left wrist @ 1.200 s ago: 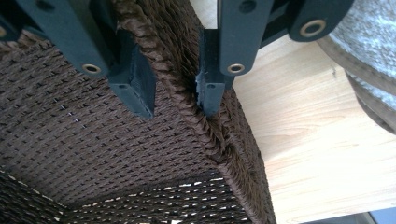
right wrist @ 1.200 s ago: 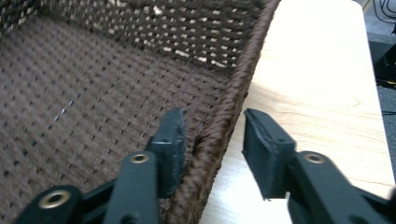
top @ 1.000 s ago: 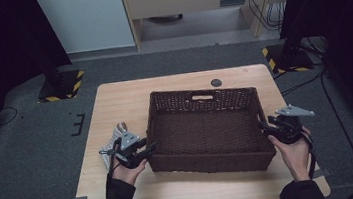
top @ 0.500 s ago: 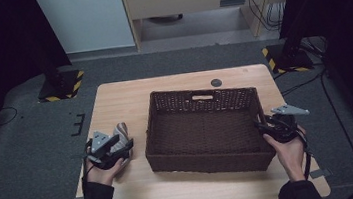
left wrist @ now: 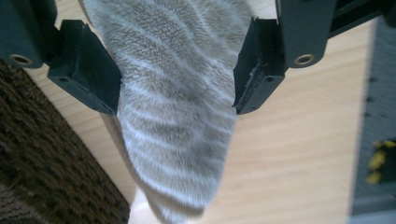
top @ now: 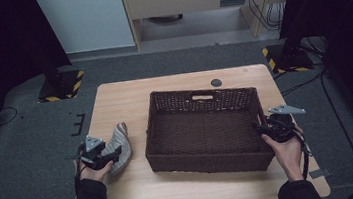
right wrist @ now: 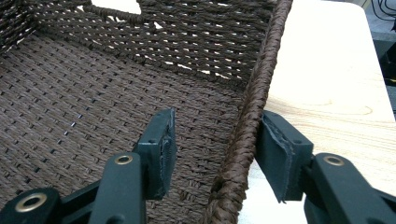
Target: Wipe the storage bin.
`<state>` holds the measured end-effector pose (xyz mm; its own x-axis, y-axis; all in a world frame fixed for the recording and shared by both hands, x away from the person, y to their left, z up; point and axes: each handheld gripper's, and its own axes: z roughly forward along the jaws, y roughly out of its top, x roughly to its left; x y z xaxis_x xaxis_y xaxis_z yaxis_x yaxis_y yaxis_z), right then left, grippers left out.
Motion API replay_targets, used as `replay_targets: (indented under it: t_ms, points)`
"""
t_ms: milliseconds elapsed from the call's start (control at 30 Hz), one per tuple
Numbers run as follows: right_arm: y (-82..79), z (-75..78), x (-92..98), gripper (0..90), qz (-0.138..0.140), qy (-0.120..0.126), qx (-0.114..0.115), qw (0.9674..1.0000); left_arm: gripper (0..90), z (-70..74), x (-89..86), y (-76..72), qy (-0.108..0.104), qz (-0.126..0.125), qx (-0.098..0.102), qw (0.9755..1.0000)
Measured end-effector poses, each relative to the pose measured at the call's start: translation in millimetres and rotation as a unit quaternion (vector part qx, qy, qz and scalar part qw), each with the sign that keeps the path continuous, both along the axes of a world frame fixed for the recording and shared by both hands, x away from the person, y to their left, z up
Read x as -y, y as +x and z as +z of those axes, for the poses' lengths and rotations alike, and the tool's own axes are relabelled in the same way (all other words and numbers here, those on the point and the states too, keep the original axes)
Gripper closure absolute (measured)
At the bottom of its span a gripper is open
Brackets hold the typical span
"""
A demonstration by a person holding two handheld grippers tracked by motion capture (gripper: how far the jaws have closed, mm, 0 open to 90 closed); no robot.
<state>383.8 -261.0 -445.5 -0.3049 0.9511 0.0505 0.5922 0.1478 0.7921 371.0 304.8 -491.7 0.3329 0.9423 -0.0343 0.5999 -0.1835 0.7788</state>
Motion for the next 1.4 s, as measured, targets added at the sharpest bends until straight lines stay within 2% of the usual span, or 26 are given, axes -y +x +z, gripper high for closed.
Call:
replay_targets:
  t_ms: [67, 200, 367, 467, 600, 667, 933, 1167, 1267, 1333, 1400]
  points:
    - [0.0, 0.0, -0.2, 49.2, -0.001, 0.001, 0.0, 1.0, 31.1, -3.2, 0.8, 2.8, -0.001, -0.001, -0.002, 1.0]
    - [0.3, 0.0, 0.4, 48.4, 0.002, 0.001, 0.001, 1.0, 33.8, -7.0, 7.4, 3.8, 0.011, -0.014, -0.013, 0.9998]
    - [-2.2, 5.9, 2.1, 47.2, 0.004, 0.003, 0.009, 0.9999, 47.4, -13.3, 18.1, 6.2, 0.037, -0.027, -0.039, 0.9982]
    - [-6.7, 12.8, 5.5, 48.3, 0.008, 0.006, 0.017, 0.9998, 54.4, -12.7, 18.7, 6.7, 0.036, -0.023, -0.041, 0.9982]
    - [-8.5, 10.1, 7.2, 50.3, 0.011, -0.005, 0.003, 0.9999, 62.9, -9.0, 14.9, 5.7, 0.023, -0.016, -0.042, 0.9987]
    - [-7.6, 10.0, 7.9, 51.4, 0.013, 0.002, 0.002, 0.9999, 65.1, -5.3, 13.3, 5.2, 0.016, -0.013, -0.035, 0.9992]
    - [-10.2, 14.3, 11.0, 56.2, 0.02, -0.01, 0.001, 0.9998, 66.0, 13.1, 6.7, 1.0, -0.024, -0.001, 0.006, 0.9997]
    - [-6.6, 3.3, 11.8, 57.3, 0.018, -0.024, -0.022, 0.9993, 65.8, 24.6, 4.8, -1.1, -0.041, 0.002, 0.027, 0.9988]
    - [-4.2, 0.4, 14.8, 59.5, 0.027, -0.008, -0.024, 0.9993, 65.8, 32.1, 8.0, 0.3, -0.049, -0.003, 0.041, 0.9979]
    - [-3.0, -1.5, 16.8, 64.4, 0.036, 0.007, -0.029, 0.9989, 65.9, 36.8, 10.4, 2.7, -0.054, -0.006, 0.048, 0.9974]
    - [-2.3, -2.2, 17.4, 65.6, 0.043, 0.011, -0.029, 0.9986, 65.9, 41.4, 12.5, 6.4, -0.057, -0.008, 0.055, 0.9969]
